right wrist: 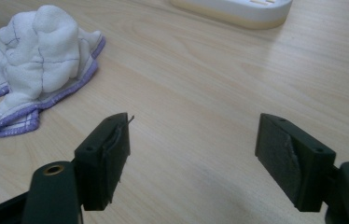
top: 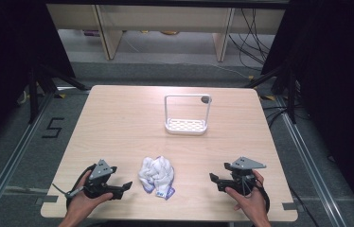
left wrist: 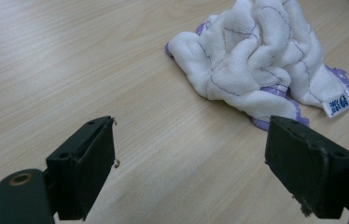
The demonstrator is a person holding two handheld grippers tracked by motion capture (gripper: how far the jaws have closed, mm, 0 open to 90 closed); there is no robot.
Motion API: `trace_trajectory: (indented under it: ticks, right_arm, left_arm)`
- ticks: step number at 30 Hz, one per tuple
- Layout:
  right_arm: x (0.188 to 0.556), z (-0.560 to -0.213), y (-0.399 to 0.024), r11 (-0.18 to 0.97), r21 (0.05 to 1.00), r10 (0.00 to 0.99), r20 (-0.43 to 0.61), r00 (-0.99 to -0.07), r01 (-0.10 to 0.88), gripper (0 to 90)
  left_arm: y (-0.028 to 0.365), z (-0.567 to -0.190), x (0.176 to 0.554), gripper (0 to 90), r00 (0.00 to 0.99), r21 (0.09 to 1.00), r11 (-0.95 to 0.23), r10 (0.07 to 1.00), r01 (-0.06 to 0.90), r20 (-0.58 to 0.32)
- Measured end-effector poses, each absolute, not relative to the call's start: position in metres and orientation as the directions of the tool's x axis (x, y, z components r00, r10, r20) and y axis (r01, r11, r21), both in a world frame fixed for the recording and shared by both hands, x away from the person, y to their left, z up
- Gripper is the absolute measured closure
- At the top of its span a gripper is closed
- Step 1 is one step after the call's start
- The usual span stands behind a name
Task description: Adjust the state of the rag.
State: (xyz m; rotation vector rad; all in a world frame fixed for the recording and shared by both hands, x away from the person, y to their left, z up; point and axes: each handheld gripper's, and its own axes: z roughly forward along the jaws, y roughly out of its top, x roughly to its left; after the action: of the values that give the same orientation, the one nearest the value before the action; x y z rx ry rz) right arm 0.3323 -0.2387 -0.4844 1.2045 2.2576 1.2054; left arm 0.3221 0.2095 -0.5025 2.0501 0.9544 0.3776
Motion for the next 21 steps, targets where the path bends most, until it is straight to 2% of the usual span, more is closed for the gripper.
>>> trace_trajectory:
  ticks: [4, 7, 10, 11, 14, 18, 20, 21]
  right_arm:
    - [0.328, -0.483, -0.232, 0.286, 0.786, 0.792, 0.128, -0.597, 0.548, 29.7]
    - [0.327, -0.481, -0.229, 0.296, 0.786, 0.784, 0.124, -0.608, 0.542, 30.0]
    - [0.327, -0.481, -0.226, 0.314, 0.796, 0.764, 0.111, -0.635, 0.518, 30.2]
    - [0.325, -0.481, -0.224, 0.308, 0.786, 0.773, 0.122, -0.623, 0.536, 30.3]
    - [0.326, -0.481, -0.222, 0.324, 0.789, 0.762, 0.109, -0.638, 0.522, 30.7]
    - [0.324, -0.481, -0.218, 0.326, 0.795, 0.751, 0.111, -0.651, 0.512, 31.0]
    - [0.324, -0.481, -0.217, 0.329, 0.791, 0.746, 0.116, -0.656, 0.515, 31.1]
    - [0.323, -0.480, -0.216, 0.327, 0.787, 0.752, 0.119, -0.649, 0.523, 31.1]
  left_arm:
    - [0.206, -0.504, 0.321, 16.3, 0.652, 0.797, -0.330, 0.751, 0.506, -0.103]
    - [0.207, -0.503, 0.322, 17.0, 0.670, 0.788, -0.367, 0.738, 0.494, -0.076]
    - [0.202, -0.504, 0.321, 19.4, 0.668, 0.794, -0.339, 0.735, 0.504, -0.111]
    - [0.203, -0.502, 0.321, 19.4, 0.683, 0.781, -0.370, 0.724, 0.503, -0.097]
    - [0.196, -0.503, 0.320, 21.7, 0.673, 0.799, -0.327, 0.728, 0.505, -0.128]
    - [0.192, -0.503, 0.323, 24.8, 0.701, 0.784, -0.376, 0.706, 0.494, -0.104]
    - [0.188, -0.504, 0.324, 26.0, 0.696, 0.792, -0.345, 0.705, 0.504, -0.136]
    - [0.184, -0.504, 0.325, 26.2, 0.683, 0.799, -0.300, 0.708, 0.521, -0.180]
